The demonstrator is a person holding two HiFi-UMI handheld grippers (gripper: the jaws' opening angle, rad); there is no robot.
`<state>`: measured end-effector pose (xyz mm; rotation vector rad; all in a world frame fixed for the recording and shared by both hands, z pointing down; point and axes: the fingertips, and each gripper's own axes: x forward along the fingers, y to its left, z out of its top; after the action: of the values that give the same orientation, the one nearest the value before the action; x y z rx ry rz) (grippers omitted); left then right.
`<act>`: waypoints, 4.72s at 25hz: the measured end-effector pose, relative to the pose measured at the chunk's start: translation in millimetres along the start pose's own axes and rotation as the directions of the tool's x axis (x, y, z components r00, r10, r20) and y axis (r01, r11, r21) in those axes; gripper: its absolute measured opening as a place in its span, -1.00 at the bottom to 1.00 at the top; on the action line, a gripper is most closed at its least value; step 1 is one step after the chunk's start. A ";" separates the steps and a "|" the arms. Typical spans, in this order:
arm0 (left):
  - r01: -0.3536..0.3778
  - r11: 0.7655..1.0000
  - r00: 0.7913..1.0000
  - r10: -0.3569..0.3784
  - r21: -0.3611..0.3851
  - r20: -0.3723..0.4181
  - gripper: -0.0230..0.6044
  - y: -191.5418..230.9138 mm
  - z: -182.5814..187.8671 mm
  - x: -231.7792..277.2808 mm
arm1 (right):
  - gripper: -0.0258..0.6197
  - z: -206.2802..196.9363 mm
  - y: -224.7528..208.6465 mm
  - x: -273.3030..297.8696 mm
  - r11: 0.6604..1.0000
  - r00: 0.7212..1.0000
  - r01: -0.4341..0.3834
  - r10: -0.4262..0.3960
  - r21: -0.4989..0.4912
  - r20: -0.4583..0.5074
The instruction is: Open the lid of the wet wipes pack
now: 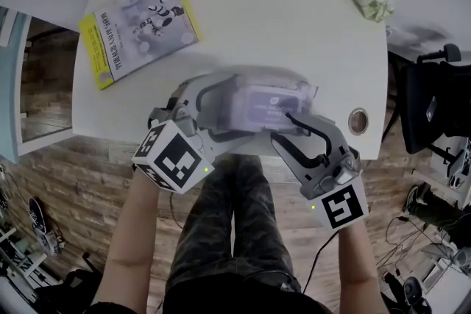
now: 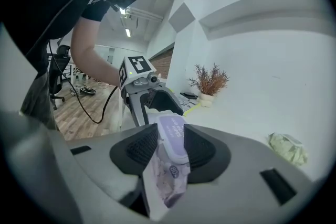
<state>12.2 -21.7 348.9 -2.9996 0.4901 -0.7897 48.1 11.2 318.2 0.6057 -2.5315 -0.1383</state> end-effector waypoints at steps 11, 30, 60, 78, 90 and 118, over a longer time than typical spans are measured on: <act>0.032 0.999 0.999 -0.032 0.024 0.020 0.44 -1.6 -2.0 3.8 | -0.44 2.2 -0.9 8.9 0.994 0.999 -0.038 0.039 -0.098 0.005; 0.052 0.999 0.998 -0.052 -0.002 0.045 0.41 -1.6 -2.6 5.0 | -0.50 4.7 1.1 18.7 0.986 0.986 -0.157 0.160 -0.060 0.054; 0.011 1.000 0.999 -0.012 0.012 0.044 0.42 0.1 -1.4 3.8 | -0.51 15.4 -9.4 14.1 0.962 0.959 -0.236 0.208 0.139 0.192; -0.019 0.994 0.979 0.041 -0.109 0.200 -0.09 -4.5 15.7 -40.9 | -0.50 23.0 -13.8 12.3 0.957 0.962 -0.218 0.176 0.193 0.211; -0.044 0.991 0.976 0.070 -0.128 0.204 -0.89 -2.2 22.3 -34.0 | -0.51 26.3 -15.6 11.1 0.956 0.962 -0.217 0.175 0.199 0.209; -0.047 0.987 0.976 0.078 -0.153 0.201 -0.89 10.7 31.1 -24.6 | -0.85 -3.3 -49.5 -30.1 0.951 0.979 -0.058 -0.006 0.304 0.205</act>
<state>3.7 -26.9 309.1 -3.1339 0.6578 -0.4486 92.1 -19.5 296.1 0.7089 -2.7849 0.2218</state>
